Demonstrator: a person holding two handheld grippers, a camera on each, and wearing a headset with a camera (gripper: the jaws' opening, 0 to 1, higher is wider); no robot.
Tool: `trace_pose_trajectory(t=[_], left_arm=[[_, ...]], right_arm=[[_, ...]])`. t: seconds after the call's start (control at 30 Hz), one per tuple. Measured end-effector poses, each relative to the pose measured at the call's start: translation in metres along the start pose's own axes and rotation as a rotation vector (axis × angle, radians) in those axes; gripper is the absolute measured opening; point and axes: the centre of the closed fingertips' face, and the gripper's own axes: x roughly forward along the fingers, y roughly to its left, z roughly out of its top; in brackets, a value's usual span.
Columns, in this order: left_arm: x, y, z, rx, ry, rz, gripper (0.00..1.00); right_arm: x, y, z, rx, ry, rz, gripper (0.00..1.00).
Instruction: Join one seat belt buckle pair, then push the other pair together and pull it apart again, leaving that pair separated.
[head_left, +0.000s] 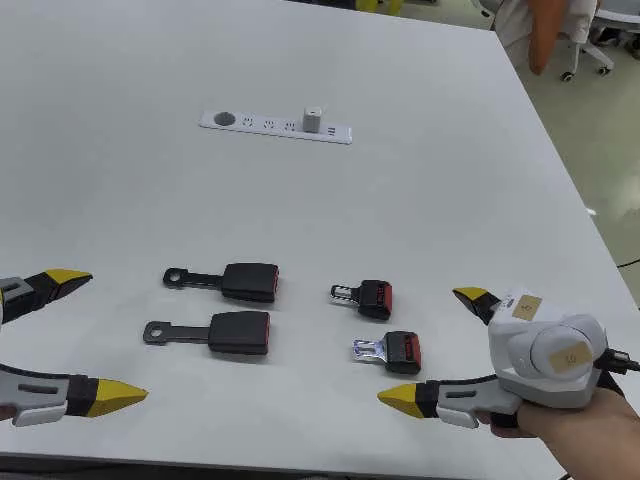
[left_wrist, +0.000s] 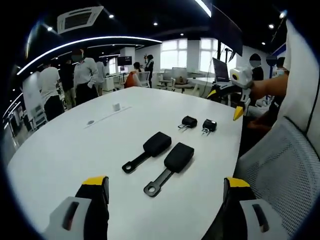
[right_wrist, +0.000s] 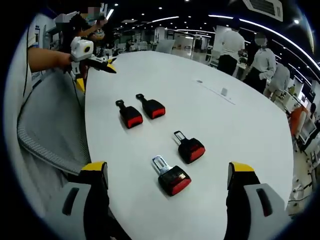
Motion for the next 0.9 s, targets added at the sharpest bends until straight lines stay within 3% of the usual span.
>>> trace_pose_trajectory(t=[0.3, 0.9], left_arm=[[-0.0023, 0.004, -0.0063, 0.003, 0.013, 0.011, 0.97], [-0.0025, 0.0005, 0.0027, -0.006, 0.004, 0.015, 0.96]], right_arm=[[0.0, 0.0016, -0.001, 0.012, 0.007, 0.002, 0.99], [-0.0016, 0.0025, -0.0012, -0.001, 0.012, -0.003, 0.99]])
